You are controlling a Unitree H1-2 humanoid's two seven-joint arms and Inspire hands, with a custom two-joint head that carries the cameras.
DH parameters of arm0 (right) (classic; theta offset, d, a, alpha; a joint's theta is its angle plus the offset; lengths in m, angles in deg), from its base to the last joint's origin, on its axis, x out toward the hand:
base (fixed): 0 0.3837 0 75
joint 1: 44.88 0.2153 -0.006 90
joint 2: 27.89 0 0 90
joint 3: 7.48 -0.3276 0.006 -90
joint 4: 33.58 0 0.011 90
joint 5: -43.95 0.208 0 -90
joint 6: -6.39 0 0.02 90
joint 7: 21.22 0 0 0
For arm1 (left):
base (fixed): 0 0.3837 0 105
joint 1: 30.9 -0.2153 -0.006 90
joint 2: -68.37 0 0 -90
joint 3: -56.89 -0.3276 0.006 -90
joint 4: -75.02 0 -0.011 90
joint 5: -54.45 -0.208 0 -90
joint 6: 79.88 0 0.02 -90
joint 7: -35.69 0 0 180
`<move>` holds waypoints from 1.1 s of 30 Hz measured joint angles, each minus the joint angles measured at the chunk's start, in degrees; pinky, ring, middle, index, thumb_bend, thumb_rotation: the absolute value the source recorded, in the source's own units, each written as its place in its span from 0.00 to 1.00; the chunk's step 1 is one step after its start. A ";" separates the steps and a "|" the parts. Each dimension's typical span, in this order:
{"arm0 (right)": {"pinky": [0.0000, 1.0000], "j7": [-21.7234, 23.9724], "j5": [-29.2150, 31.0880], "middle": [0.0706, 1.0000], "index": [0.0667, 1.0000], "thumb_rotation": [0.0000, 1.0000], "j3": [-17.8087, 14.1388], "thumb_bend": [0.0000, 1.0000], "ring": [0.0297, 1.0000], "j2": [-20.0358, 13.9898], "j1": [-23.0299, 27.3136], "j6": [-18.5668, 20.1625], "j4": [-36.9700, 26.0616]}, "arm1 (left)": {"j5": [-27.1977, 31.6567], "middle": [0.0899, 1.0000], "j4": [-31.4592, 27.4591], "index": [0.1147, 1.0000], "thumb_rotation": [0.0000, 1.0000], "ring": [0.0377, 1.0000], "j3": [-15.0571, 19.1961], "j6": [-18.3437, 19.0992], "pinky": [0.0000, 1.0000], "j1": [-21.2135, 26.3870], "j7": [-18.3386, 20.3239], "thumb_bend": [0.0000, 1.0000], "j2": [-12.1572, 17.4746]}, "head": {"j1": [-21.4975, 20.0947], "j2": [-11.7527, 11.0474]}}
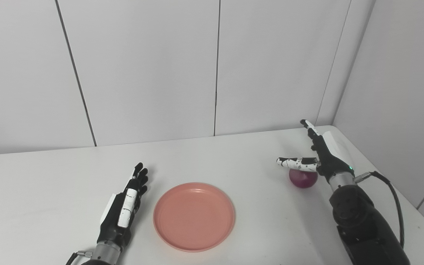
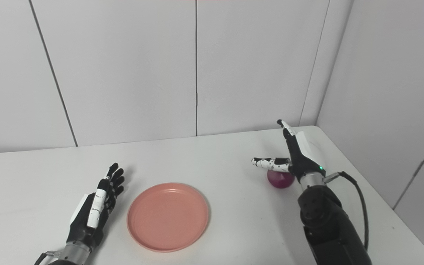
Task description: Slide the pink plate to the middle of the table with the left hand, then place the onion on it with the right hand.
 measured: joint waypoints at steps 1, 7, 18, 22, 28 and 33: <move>0.74 0.89 -0.87 0.92 0.91 0.32 0.02 0.86 0.87 -0.17 0.04 0.20 0.10 | 0.00 1.00 0.00 0.99 1.00 1.00 0.00 0.00 1.00 0.00 0.01 0.80 0.10 | 0.00 0.00; 0.75 3.24 -4.99 0.91 0.91 0.31 0.70 0.89 0.87 -0.27 0.09 0.41 1.11 | 0.00 1.00 -0.02 1.00 1.00 1.00 -0.04 -0.01 1.00 0.00 0.08 0.81 0.65 | -0.44 0.09; 0.79 4.20 -7.26 0.91 0.91 0.37 1.11 0.90 0.88 -0.43 0.20 0.41 3.44 | 0.00 1.00 0.01 1.00 1.00 1.00 -0.09 -0.14 1.00 0.00 0.14 0.82 1.00 | -0.71 -0.09; 0.79 4.20 -7.29 0.90 0.91 0.38 1.73 0.90 0.88 -0.42 0.20 0.42 4.89 | 0.02 1.00 -0.01 1.00 1.00 1.00 -0.07 -0.13 1.00 0.00 0.15 0.82 1.00 | -0.53 0.17; 0.80 4.29 -7.89 0.90 0.90 0.35 2.32 0.89 0.88 -0.47 0.23 0.42 5.30 | 0.03 1.00 -0.04 1.00 1.00 1.00 -0.07 -0.13 1.00 0.00 0.18 0.82 0.98 | -0.53 0.26; 0.75 5.39 -8.70 0.88 0.88 0.28 2.60 0.88 0.85 -0.44 0.30 0.42 6.10 | 0.03 1.00 -0.17 1.00 1.00 1.00 -0.09 -0.13 1.00 0.00 0.49 0.82 0.99 | -0.53 0.26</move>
